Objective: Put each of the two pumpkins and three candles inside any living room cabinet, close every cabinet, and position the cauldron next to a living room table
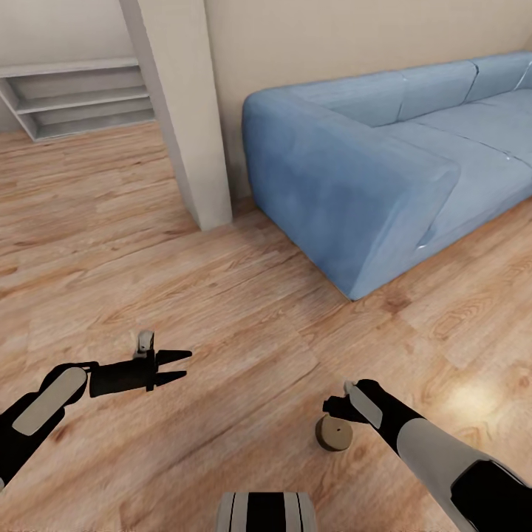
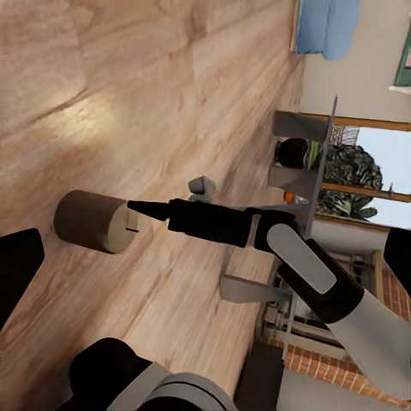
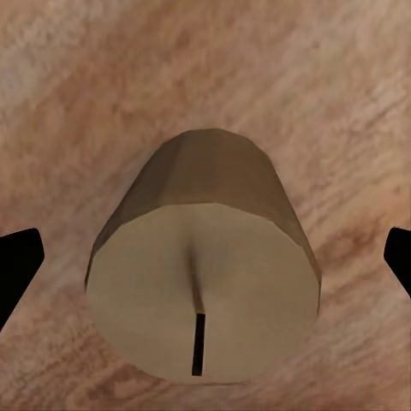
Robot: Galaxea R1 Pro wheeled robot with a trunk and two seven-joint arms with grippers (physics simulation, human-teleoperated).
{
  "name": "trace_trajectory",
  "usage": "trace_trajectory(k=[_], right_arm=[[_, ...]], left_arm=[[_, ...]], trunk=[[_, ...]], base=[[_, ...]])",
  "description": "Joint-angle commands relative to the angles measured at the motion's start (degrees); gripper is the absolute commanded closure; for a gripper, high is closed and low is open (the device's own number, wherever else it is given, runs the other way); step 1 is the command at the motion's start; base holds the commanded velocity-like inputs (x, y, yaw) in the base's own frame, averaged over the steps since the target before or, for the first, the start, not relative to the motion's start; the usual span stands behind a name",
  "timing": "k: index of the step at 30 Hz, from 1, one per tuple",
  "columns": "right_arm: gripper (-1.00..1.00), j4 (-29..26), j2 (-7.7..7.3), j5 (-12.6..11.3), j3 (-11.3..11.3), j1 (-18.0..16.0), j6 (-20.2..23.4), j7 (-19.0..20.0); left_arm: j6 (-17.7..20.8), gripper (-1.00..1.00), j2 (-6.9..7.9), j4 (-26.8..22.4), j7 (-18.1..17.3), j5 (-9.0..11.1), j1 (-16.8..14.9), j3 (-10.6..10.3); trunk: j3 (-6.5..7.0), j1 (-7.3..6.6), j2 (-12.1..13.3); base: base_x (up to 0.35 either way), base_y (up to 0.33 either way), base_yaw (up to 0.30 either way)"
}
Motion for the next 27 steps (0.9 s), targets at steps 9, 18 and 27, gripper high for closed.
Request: trace_trajectory(k=[9,18,27], right_arm=[[-1.00,-0.2,-0.06,-0.6,0.4,0.0,-0.7,-0.5],[-1.00,-0.1,-0.04,-0.3,0.5,0.0,-2.6,-0.5],[-1.00,-0.1,0.01,-0.2,0.6,0.0,-2.0,-0.5]], left_arm=[[0.1,-1.00,0.05,0.0,-0.3,-0.2,-0.1,-0.1],[0.1,-1.00,-0.02,-0.1,-0.3,-0.2,-0.1,-0.1],[0.1,-1.00,-0.04,-0.2,-0.3,-0.2,-0.1,-0.1]], trunk=[[-2.04,0.22,-0.1],[-2.26,0.24,-0.2],[-2.26,0.24,-0.2]], base=[[0.000,0.000,0.000],[0.000,0.000,0.000],[0.000,0.000,0.000]])
